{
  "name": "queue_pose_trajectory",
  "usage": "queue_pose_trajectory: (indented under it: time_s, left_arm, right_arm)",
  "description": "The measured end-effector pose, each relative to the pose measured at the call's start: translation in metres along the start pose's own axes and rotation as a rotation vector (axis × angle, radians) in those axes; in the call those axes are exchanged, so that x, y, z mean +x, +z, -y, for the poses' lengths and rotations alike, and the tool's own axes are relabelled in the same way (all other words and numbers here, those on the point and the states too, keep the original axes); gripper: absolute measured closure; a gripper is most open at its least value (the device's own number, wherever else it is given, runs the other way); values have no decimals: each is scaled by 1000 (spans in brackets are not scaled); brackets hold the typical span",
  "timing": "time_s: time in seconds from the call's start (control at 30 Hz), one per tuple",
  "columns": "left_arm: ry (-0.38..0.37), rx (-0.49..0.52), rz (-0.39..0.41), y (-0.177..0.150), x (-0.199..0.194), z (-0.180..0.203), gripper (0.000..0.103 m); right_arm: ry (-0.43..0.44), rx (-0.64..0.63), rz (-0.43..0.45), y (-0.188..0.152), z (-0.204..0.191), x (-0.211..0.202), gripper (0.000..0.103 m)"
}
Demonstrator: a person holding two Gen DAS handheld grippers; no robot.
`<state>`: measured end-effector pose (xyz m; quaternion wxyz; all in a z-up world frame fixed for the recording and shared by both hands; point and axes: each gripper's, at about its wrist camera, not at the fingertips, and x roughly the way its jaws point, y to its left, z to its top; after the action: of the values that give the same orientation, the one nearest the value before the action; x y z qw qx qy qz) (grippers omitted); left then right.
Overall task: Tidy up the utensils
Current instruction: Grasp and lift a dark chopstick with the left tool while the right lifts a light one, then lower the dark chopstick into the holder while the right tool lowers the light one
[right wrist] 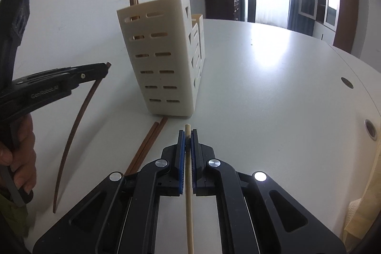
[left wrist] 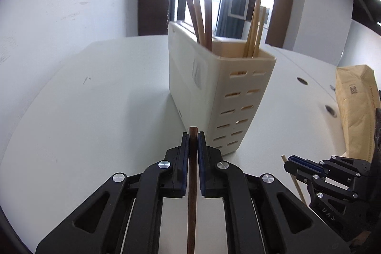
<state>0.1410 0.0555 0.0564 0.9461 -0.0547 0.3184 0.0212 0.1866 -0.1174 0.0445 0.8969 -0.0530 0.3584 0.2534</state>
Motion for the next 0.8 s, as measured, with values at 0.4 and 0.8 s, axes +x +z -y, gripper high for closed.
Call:
queue_pose_trajectory:
  time_s: [0.4, 0.8]
  left_arm:
    - [-33, -52, 227, 31, -82, -5, 96]
    - [-39, 5, 328, 55, -109, 27, 96]
  right_arm:
    - [53, 0, 177, 32, -1, -55, 98]
    - [35, -37, 315, 64, -3, -93, 98]
